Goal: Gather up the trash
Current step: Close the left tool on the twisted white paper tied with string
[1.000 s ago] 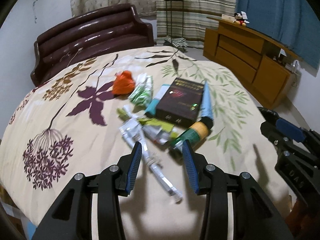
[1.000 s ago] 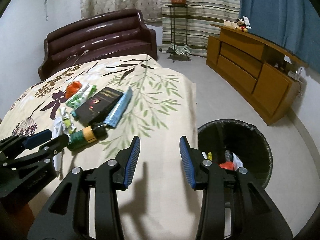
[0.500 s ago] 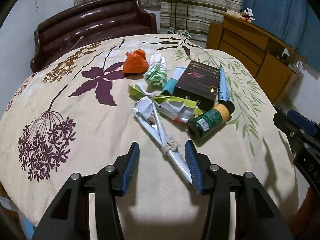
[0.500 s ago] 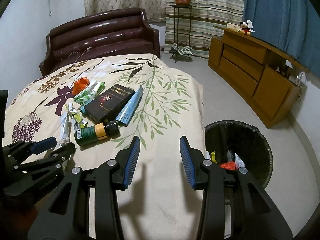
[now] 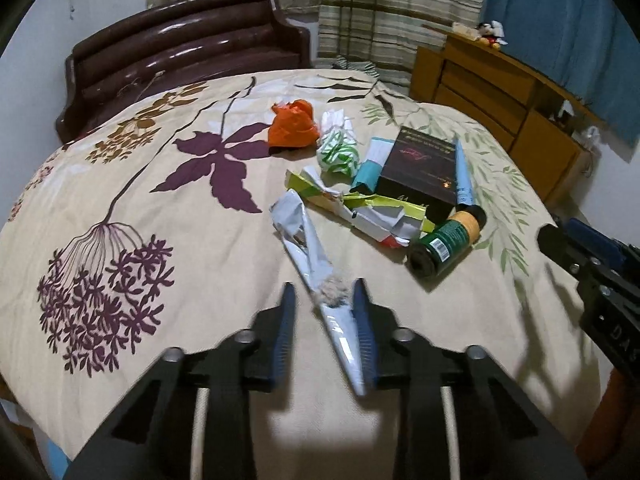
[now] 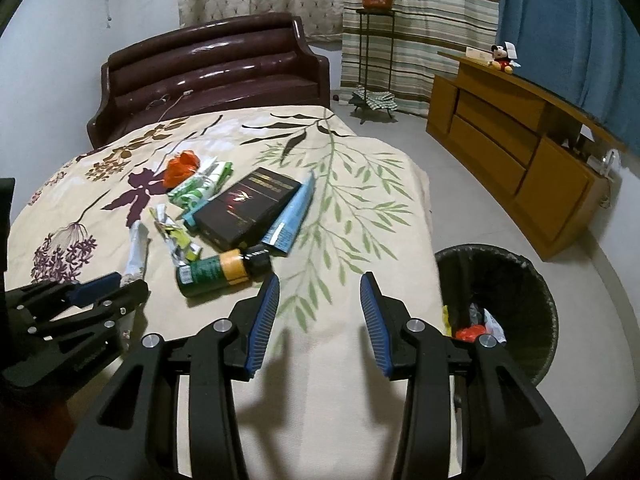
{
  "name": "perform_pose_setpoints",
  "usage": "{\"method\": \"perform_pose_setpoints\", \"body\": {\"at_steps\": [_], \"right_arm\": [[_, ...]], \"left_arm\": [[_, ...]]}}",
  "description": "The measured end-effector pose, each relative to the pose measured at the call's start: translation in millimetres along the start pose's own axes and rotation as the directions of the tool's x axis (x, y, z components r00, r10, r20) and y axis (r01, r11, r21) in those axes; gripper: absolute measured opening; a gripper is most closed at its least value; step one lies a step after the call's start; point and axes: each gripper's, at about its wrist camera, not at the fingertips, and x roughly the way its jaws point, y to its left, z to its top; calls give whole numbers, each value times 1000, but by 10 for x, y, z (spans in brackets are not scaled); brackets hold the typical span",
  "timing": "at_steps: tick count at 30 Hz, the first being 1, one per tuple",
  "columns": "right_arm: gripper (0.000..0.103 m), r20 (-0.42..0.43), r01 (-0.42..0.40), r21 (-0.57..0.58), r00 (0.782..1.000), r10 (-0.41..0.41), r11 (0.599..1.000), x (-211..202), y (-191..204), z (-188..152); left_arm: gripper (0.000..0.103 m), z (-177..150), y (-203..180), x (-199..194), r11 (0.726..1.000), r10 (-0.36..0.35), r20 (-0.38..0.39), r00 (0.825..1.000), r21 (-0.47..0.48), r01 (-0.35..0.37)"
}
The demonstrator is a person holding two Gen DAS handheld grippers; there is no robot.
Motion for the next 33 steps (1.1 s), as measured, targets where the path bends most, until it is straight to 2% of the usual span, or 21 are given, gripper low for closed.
{"method": "perform_pose_setpoints", "body": {"at_steps": [2, 16, 23, 26, 33], "right_arm": [[52, 8, -6, -4, 1000, 6, 1000, 0, 59, 16], [54, -25, -44, 1, 999, 44, 999, 176, 452, 137], [55, -63, 11, 16, 998, -10, 1000, 379, 570, 167], [59, -54, 44, -7, 998, -44, 999, 362, 602, 155], [64, -58, 62, -8, 996, -63, 998, 289, 534, 99]], "left_arm": [[19, 5, 32, 0, 1000, -14, 0, 1000, 1, 14], [18, -2, 308, -48, 999, -37, -2, 999, -9, 37], [18, 13, 447, -54, 998, -52, -3, 999, -26, 52], [18, 16, 480, -51, 998, -61, -4, 998, -26, 61], [18, 41, 558, -60, 997, -70, -2, 998, -30, 70]]}}
